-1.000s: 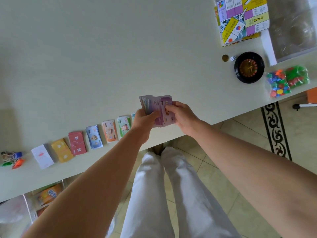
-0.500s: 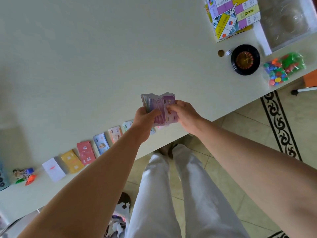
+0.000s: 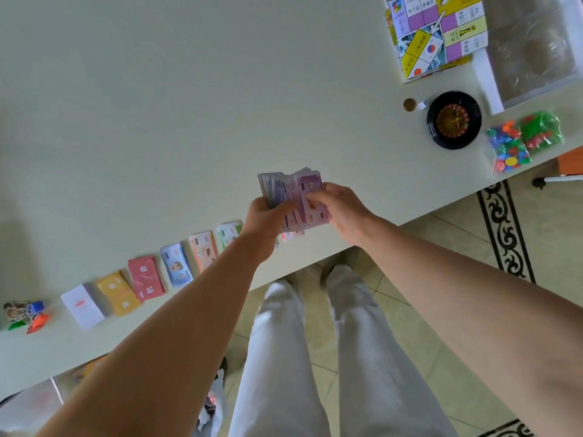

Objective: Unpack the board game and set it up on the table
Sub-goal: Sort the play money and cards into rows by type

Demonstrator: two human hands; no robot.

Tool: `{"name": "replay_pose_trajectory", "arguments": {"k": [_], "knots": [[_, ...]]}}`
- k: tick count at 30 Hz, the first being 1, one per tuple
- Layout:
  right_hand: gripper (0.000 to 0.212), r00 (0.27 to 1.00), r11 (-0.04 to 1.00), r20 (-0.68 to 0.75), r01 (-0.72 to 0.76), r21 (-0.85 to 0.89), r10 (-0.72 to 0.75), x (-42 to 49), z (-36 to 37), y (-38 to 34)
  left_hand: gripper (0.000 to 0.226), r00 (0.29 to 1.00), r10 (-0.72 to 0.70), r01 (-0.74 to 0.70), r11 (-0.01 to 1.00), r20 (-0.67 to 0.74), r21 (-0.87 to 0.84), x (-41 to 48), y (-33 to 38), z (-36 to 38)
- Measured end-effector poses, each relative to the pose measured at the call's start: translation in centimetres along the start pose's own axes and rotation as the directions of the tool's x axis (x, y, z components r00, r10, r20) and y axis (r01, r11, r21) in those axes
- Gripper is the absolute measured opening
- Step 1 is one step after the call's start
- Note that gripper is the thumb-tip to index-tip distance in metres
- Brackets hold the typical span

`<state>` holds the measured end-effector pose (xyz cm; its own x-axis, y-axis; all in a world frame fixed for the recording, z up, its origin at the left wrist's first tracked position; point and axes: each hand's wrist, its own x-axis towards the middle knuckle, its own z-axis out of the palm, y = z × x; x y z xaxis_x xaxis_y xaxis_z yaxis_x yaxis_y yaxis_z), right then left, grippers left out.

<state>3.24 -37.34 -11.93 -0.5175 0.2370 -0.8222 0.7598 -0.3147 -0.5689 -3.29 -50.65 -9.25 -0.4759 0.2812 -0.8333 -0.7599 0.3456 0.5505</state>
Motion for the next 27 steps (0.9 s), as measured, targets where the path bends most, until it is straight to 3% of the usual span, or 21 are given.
{"name": "replay_pose_trajectory", "arguments": {"k": [6,17,21,24,27], "knots": [[0.013,0.999,1.0,0.019,-0.025,-0.004,0.025,0.3,-1.1,-0.6,0.022,0.996,0.022,-0.019,0.999,-0.087,0.039,0.2,0.3,1.1],[0.011,0.999,0.997,-0.019,-0.026,0.07,0.027,0.4,-2.6,-0.4,0.011,0.988,-0.12,0.099,0.975,-0.098,-0.197,0.8,0.0,2.6],[0.016,0.999,0.999,-0.03,-0.019,0.047,0.021,0.2,-3.0,-0.3,0.018,0.991,-0.116,0.1,0.972,-0.063,-0.214,1.0,-0.1,3.0],[0.02,1.0,1.0,-0.006,-0.025,0.002,0.025,0.1,-2.9,-0.3,0.011,0.996,-0.078,0.073,0.987,-0.032,-0.146,0.9,0.0,3.7],[0.024,0.996,0.998,0.076,-0.05,-0.049,0.054,0.3,-2.9,-0.1,0.012,0.993,-0.077,0.074,0.997,-0.094,-0.031,1.4,-0.4,4.1]]}}
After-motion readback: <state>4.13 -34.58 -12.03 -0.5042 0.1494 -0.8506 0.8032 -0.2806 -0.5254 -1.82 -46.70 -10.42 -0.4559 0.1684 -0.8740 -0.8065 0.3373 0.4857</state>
